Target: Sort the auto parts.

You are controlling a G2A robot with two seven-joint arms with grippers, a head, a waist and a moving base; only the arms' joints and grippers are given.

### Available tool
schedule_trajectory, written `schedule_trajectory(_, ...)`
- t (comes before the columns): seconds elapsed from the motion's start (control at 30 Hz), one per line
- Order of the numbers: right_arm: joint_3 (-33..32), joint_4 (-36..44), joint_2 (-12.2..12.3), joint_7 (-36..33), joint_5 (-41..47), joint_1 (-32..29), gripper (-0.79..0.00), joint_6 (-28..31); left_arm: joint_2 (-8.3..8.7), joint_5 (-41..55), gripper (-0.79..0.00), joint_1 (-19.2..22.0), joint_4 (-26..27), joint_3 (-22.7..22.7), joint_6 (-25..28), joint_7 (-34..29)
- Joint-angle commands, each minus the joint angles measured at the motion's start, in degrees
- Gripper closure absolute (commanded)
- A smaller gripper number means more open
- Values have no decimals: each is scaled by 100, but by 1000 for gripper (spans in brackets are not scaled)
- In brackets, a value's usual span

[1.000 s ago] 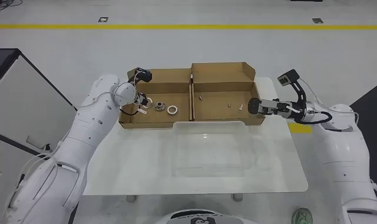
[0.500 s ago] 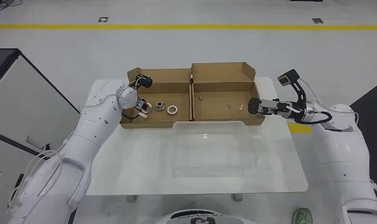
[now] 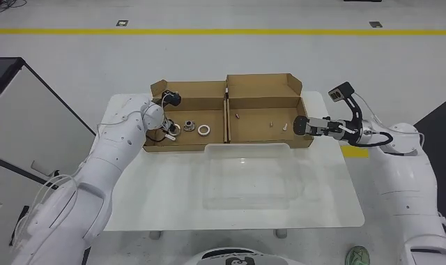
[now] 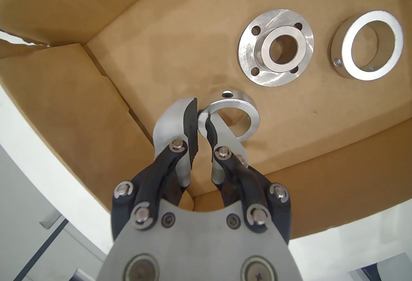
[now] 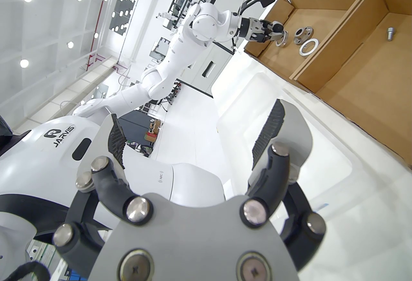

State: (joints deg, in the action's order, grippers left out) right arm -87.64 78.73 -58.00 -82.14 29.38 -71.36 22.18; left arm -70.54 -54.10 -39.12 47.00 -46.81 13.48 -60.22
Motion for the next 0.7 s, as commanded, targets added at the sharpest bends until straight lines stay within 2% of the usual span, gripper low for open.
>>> schedule_trajectory(0.0,0,0,0,0,0,0,-785,0,-15,12,-477,20,-47,8,1,6)
schedule_trajectory(0.03,0,0,0,0,0,0,-785,0,-22,19,-566,29,-69,11,6,6)
schedule_trajectory(0.1,0,0,0,0,0,0,-785,0,-32,35,-634,46,-108,6,17,22)
schedule_trajectory(0.13,0,0,0,0,0,0,-785,0,-36,45,-699,54,-122,2,26,15)
schedule_trajectory(0.23,0,0,0,0,0,0,-785,0,-40,108,-785,65,-124,-43,-1,41)
schedule_trajectory(0.47,0,0,0,0,0,0,-785,0,-1,295,-785,51,192,-243,-42,7)
schedule_trajectory(0.67,0,0,0,0,0,0,-785,0,99,634,-785,-100,1087,-601,-102,-113)
